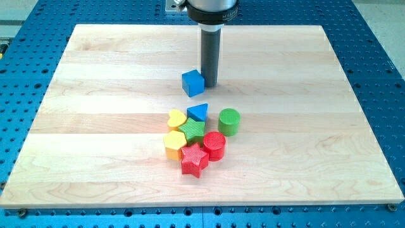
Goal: Place your hand left to the blue cube
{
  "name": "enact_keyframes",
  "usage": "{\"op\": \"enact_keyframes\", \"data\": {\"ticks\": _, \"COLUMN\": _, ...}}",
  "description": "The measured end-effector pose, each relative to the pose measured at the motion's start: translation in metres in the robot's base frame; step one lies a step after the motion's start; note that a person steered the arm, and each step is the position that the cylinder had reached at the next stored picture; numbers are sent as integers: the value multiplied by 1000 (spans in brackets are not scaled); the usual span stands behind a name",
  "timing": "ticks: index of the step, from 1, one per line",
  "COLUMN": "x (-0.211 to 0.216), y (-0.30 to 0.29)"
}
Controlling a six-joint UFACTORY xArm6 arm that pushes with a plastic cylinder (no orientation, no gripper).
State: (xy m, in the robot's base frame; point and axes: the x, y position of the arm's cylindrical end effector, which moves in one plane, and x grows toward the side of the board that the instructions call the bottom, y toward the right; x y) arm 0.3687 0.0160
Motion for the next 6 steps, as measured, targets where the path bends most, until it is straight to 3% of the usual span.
{"op": "enact_keyframes", "data": {"ticks": 1, "x": -31, "y": -7}}
{"op": "enact_keyframes", "data": {"ticks": 6, "x": -39, "y": -137}}
